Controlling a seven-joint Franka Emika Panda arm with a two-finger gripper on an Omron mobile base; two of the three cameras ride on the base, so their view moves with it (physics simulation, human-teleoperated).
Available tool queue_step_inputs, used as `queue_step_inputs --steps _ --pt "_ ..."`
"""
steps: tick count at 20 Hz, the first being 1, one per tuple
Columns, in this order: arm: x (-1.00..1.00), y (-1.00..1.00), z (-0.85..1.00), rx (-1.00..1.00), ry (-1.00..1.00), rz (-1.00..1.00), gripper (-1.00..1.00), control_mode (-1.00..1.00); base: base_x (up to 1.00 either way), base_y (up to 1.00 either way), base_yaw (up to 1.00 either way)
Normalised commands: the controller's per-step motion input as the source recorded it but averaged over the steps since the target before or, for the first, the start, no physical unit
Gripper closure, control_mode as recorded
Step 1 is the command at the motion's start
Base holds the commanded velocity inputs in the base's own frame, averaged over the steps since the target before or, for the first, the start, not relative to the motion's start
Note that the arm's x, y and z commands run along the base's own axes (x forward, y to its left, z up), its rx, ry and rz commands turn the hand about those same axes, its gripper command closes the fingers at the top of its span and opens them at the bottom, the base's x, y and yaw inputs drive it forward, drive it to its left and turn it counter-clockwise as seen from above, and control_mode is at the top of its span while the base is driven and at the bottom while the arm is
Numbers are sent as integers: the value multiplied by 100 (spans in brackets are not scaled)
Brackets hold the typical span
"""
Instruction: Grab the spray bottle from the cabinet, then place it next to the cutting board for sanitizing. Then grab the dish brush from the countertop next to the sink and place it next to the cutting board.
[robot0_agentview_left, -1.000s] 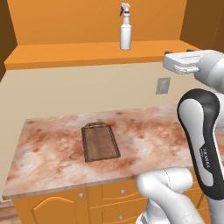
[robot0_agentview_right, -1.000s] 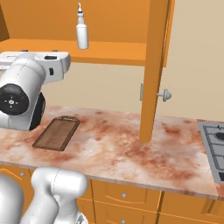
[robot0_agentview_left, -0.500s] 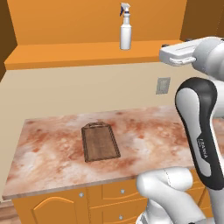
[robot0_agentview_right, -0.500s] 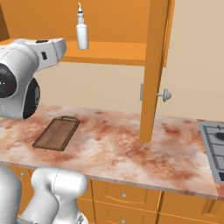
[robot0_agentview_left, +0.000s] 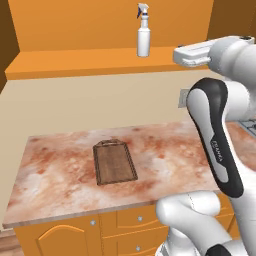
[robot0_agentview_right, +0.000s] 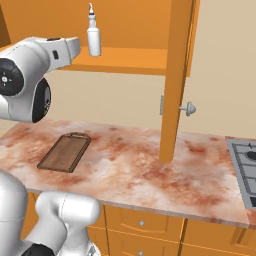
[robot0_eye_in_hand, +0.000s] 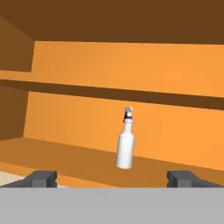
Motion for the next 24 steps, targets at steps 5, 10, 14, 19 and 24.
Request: queue_step_inputs --steps 5,10,14,19,24 --pt "48 0 0 0 0 0 -100 -100 0 0 0" --pt "49 0 0 0 0 0 -100 -100 0 0 0" --pt "49 0 0 0 0 0 -100 -100 0 0 0" --pt "49 3 0 0 0 0 -100 -100 0 0 0" --pt "42 0 0 0 0 0 -100 -100 0 0 0"
